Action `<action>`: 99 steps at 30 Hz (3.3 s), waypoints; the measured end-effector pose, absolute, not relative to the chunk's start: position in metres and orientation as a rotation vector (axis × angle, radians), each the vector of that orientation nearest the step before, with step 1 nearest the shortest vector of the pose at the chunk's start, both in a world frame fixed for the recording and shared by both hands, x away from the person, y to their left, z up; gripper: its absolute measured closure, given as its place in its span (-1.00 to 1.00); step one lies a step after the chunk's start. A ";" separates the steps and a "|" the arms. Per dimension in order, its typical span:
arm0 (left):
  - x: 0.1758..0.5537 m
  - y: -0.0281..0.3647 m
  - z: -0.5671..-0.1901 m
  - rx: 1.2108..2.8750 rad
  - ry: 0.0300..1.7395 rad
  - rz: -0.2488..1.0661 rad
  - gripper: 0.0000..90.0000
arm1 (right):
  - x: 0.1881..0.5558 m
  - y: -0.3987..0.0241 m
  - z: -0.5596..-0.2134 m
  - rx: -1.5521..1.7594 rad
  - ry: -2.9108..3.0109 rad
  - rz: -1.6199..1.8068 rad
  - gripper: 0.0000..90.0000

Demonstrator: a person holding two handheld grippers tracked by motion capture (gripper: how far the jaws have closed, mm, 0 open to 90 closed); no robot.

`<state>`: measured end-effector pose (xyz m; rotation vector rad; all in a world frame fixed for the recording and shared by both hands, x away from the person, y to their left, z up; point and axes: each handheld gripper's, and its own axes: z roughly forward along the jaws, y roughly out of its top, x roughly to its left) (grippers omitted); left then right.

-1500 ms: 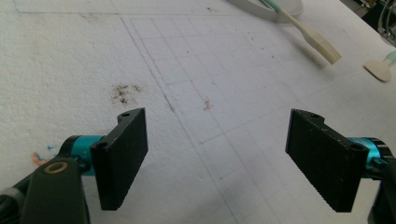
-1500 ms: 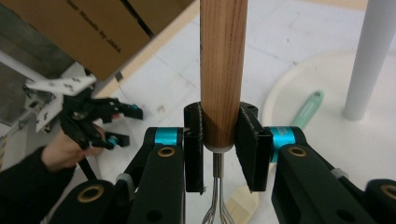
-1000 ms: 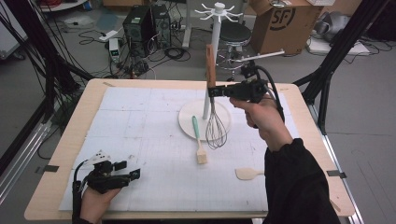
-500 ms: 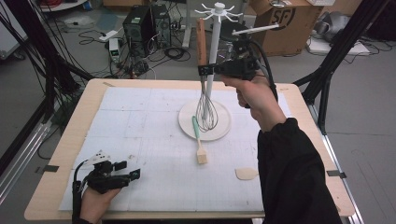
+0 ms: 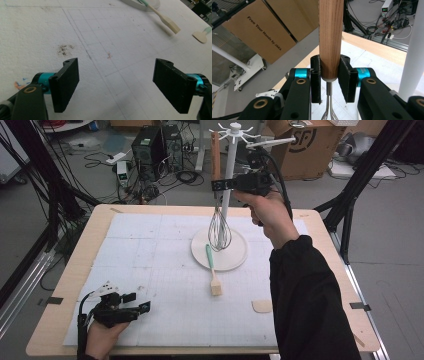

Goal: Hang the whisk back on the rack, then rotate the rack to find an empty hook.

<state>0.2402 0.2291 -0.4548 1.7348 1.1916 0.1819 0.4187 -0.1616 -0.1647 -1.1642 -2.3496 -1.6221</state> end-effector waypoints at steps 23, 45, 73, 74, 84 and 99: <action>0.240 0.228 -0.455 1.737 1.190 0.185 -0.52 | 0.420 -0.162 -0.174 -1.194 -2.459 -1.619 0.63; 0.239 0.229 -0.455 1.741 1.190 0.186 -0.52 | 0.415 -0.185 -0.184 -1.333 -2.412 -1.667 0.23; 0.242 0.229 -0.455 1.733 1.195 0.168 -0.52 | 0.417 -0.204 -0.129 -1.375 -2.310 -1.827 1.00; 0.242 0.230 -0.455 1.728 1.197 0.163 -0.52 | 0.418 -0.204 -0.125 -1.378 -2.311 -1.826 1.00; 0.242 0.231 -0.456 1.721 1.198 0.155 -0.52 | 0.423 -0.209 -0.103 -1.390 -2.299 -1.864 1.00; 0.240 0.231 -0.456 1.722 1.196 0.162 -0.52 | 0.413 -0.177 -0.094 -1.327 -2.377 -1.858 1.00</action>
